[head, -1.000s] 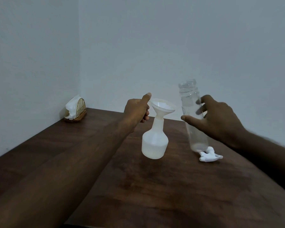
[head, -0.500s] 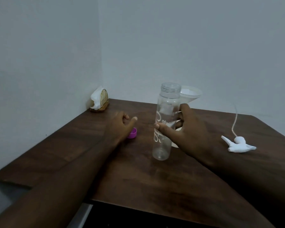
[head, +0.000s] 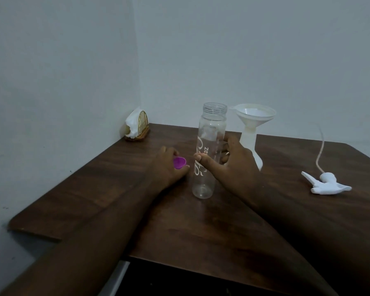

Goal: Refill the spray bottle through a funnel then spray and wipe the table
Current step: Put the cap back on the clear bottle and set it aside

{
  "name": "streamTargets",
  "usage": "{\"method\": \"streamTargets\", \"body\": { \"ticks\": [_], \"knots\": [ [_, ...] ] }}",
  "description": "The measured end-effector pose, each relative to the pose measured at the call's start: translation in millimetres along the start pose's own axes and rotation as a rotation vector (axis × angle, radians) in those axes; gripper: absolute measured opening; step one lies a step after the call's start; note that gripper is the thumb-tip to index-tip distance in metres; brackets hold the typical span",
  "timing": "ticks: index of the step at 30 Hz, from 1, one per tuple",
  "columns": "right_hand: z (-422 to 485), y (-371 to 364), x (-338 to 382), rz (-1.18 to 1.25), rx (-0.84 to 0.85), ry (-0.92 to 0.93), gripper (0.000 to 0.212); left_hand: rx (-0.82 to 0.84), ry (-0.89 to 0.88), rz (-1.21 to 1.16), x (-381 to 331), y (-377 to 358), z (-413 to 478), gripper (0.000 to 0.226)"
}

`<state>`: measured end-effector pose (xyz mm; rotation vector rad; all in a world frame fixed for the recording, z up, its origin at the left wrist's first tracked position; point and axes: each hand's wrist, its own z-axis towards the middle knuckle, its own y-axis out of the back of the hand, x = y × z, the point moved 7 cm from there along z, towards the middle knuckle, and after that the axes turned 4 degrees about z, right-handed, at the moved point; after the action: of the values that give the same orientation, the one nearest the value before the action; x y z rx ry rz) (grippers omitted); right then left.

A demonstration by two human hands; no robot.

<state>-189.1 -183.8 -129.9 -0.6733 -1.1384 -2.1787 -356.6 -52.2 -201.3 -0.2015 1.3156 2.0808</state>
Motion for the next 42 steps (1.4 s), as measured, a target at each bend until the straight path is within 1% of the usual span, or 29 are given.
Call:
{"method": "streamTargets", "body": {
  "ticks": [2, 3, 5, 8, 10, 11, 13, 16, 20, 23, 24, 25, 26, 28, 30, 33, 36, 37, 38, 39, 40, 41, 42],
  "knots": [
    [-1.8, 8.3, -3.2, -0.052, -0.013, -0.030, 0.090, -0.076, -0.004, -0.110, -2.3, 10.5, -1.8, 0.053],
    [-2.4, 15.9, -3.4, -0.068, -0.042, -0.033, 0.092, -0.126, -0.033, -0.140, -7.6, 18.4, -2.2, 0.055],
    [-2.5, 34.6, 0.5, -0.040, -0.114, -0.030, 0.082, -0.237, -0.116, -0.197, -24.1, 38.8, -0.5, 0.059],
    [5.8, 62.3, 14.3, 0.077, -0.169, -0.020, 0.055, -0.402, -0.182, -0.347, -57.1, 80.9, 8.8, 0.060],
    [14.9, 78.2, 29.7, 0.175, -0.181, 0.024, 0.048, -0.499, -0.195, -0.452, -79.3, 111.6, 16.1, 0.056],
    [20.3, 84.4, 38.7, 0.230, -0.171, 0.044, 0.046, -0.520, -0.200, -0.489, -90.9, 125.2, 20.4, 0.056],
    [31.8, 92.8, 56.3, 0.347, -0.130, 0.059, 0.044, -0.524, -0.214, -0.559, -113.2, 147.6, 27.9, 0.055],
    [51.2, 98.2, 81.3, 0.508, -0.029, 0.015, 0.044, -0.480, -0.279, -0.640, -146.7, 167.2, 33.8, 0.058],
    [74.2, 91.6, 101.4, 0.717, 0.130, -0.088, 0.042, -0.398, -0.366, -0.695, -182.0, 167.1, 32.9, 0.065],
    [81.1, 88.6, 100.5, 0.937, 0.160, -0.129, 0.033, -0.334, -0.384, -0.700, -197.9, 157.4, 34.5, 0.068],
    [81.6, 89.1, 96.8, 0.964, 0.160, -0.137, 0.032, -0.306, -0.379, -0.689, -200.8, 153.4, 35.5, 0.069],
    [82.7, 91.6, 91.3, 0.923, 0.148, -0.134, 0.033, -0.279, -0.375, -0.664, -202.4, 149.4, 36.4, 0.072],
    [83.9, 97.1, 85.1, 0.814, 0.122, -0.119, 0.034, -0.256, -0.372, -0.628, -203.2, 145.2, 36.3, 0.076],
    [86.3, 111.9, 74.7, 0.506, 0.073, -0.058, 0.037, -0.233, -0.359, -0.569, -199.0, 138.7, 33.8, 0.080],
    [92.1, 125.1, 63.9, 0.274, 0.060, -0.018, 0.039, -0.254, -0.325, -0.567, -186.7, 136.8, 27.6, 0.079],
    [101.6, 138.2, 43.9, 0.126, 0.026, -0.010, 0.033, -0.302, -0.284, -0.568, -166.6, 130.4, 13.1, 0.083],
    [113.6, 141.2, 33.2, 0.020, -0.011, 0.007, 0.020, -0.246, -0.257, -0.517, -158.3, 113.2, 0.8, 0.098],
    [114.5, 144.1, 32.7, -0.009, -0.044, 0.018, 0.017, -0.236, -0.248, -0.511, -157.1, 108.7, -4.1, 0.104],
    [112.1, 151.3, 28.6, 0.003, -0.121, 0.019, 0.016, -0.247, -0.228, -0.521, -153.0, 105.4, -10.7, 0.110],
    [105.6, 161.2, 19.9, 0.078, -0.235, -0.010, 0.020, -0.279, -0.188, -0.557, -145.8, 103.7, -19.0, 0.115],
    [90.9, 171.5, 2.7, 0.191, -0.361, -0.086, 0.025, -0.316, -0.124, -0.612, -135.9, 99.6, -30.5, 0.118],
    [71.0, 176.4, -21.4, 0.301, -0.458, -0.200, 0.032, -0.350, -0.055, -0.658, -125.3, 93.0, -44.7, 0.119],
    [47.3, 171.3, -45.3, 0.375, -0.484, -0.332, 0.038, -0.364, -0.001, -0.686, -115.2, 85.3, -60.6, 0.121]
  ]
}}
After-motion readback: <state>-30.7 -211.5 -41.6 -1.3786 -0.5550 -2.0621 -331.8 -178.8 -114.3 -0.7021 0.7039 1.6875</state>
